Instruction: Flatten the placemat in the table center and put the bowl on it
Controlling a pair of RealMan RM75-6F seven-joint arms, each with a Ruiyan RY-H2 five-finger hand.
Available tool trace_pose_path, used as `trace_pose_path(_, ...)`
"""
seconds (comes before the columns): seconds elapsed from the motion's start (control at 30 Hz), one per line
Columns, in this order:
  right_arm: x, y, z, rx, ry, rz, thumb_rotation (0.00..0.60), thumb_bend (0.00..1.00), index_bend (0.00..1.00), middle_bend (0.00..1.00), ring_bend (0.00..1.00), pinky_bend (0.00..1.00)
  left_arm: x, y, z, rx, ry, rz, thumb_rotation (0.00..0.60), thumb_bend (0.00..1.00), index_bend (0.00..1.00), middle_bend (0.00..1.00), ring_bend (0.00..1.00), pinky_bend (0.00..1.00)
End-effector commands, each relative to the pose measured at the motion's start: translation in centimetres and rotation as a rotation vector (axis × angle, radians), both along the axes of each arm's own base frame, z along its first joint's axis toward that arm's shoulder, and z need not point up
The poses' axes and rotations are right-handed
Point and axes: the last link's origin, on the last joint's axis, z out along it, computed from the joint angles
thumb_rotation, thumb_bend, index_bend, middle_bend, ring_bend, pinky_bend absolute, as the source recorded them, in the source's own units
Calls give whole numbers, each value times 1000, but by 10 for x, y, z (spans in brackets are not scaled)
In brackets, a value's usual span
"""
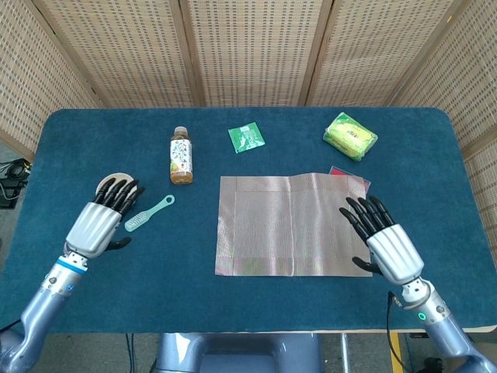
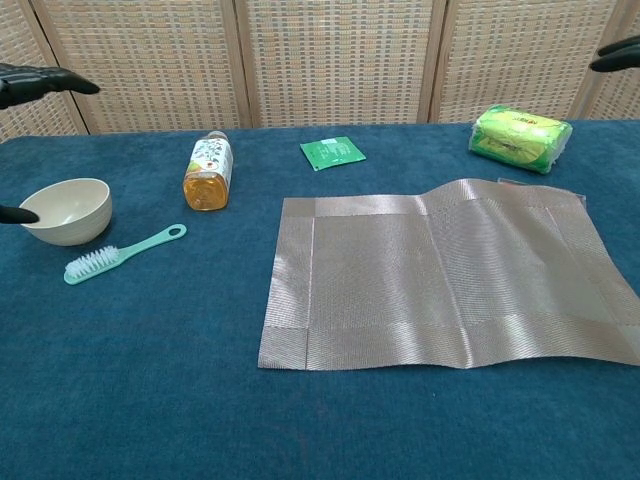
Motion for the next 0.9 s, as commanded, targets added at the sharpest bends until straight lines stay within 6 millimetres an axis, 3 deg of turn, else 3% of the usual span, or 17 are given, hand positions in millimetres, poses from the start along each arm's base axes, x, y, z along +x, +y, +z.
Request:
trace_pose_path(0.03, -7, 18, -4, -31, -35, -92, 600, 0, 70, 0, 0, 0, 21, 22, -35, -123, 19, -172, 600, 0, 0, 0, 0, 0)
trace_pose_path(0.33, -23, 28, -13, -180, -53, -275, 600, 0, 80, 0, 0, 0, 51, 55, -85, -252, 36, -297, 600, 0, 90, 0, 0, 0)
trace_pose_path(0.57, -33, 26, -11, -208, -59, -298, 600, 0, 59, 0, 0, 0, 53, 74, -114, -276, 87, -424, 600, 0, 148, 0, 0, 0)
trace_pose_path(0.9, -34, 24, -6, -196, -94, -317, 600, 0, 59, 0, 0, 0, 56, 88, -139, -295, 192, -482, 600, 0, 207, 0, 0, 0)
